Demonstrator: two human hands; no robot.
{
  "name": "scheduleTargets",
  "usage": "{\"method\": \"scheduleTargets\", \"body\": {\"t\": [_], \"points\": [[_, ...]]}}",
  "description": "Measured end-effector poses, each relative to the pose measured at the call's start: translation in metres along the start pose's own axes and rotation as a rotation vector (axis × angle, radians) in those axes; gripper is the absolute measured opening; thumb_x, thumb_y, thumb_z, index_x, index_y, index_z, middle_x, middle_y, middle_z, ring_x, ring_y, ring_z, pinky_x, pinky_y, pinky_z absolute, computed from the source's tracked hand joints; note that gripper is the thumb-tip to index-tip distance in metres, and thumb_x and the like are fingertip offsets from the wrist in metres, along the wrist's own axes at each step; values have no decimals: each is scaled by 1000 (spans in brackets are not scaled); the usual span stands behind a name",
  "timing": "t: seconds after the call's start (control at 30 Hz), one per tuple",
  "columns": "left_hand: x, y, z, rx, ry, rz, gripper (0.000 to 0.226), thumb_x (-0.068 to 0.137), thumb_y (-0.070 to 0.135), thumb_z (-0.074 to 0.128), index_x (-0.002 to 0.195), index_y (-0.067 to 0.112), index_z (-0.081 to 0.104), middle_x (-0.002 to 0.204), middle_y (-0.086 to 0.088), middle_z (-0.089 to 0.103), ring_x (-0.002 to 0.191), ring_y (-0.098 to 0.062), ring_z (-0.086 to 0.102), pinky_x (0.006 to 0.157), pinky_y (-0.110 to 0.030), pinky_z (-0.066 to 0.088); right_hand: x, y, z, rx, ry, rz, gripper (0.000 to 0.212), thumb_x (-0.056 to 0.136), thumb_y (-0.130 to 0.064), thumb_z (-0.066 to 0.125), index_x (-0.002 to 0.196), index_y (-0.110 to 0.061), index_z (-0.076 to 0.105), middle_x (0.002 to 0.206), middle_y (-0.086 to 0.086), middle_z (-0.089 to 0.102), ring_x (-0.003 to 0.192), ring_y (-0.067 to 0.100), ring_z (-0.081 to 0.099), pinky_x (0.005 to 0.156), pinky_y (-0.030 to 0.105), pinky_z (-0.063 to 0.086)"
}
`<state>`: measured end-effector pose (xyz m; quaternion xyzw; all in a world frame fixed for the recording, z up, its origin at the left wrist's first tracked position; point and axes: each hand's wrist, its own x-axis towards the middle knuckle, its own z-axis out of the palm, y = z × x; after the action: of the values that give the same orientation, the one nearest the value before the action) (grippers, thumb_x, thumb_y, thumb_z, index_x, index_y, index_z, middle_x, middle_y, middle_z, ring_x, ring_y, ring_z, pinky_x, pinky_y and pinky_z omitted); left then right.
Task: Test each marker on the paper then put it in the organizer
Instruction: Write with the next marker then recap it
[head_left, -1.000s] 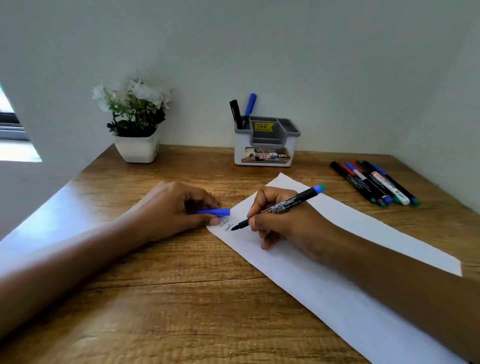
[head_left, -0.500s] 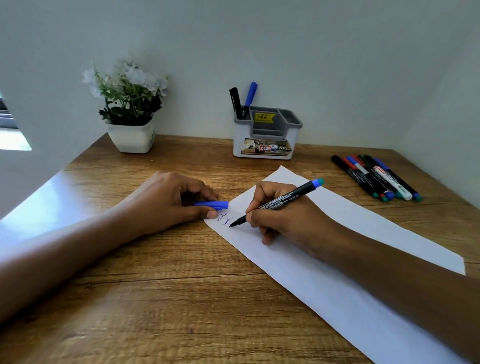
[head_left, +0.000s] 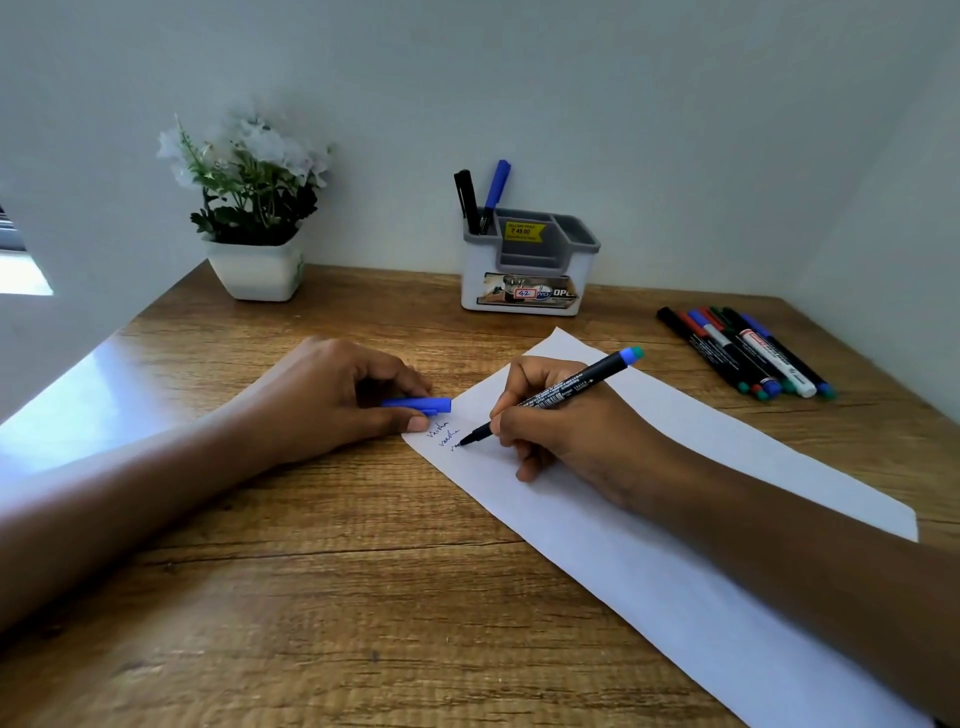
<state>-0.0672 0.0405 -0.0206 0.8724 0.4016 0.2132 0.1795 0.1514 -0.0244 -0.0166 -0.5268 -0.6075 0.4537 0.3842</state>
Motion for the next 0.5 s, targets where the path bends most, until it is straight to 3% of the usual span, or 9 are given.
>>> {"method": "scheduleTargets", "body": {"t": [0.17, 0.5], "points": [[-1, 2, 0, -7, 7, -15, 33, 67, 53, 70, 98, 42, 70, 107, 29, 67, 103, 9, 59, 91, -14, 45, 1, 0, 0, 7, 9, 5, 17, 80, -1, 65, 69, -12, 59, 63, 6, 61, 53, 11, 56, 49, 27, 52], [-1, 3, 0, 15, 14, -16, 33, 67, 51, 70, 99, 42, 70, 106, 29, 67, 103, 7, 60, 87, -9, 43, 2, 2, 0, 37, 38, 15, 19, 80, 0, 64, 67, -12, 57, 58, 4, 59, 51, 10, 54, 47, 26, 51]]}}
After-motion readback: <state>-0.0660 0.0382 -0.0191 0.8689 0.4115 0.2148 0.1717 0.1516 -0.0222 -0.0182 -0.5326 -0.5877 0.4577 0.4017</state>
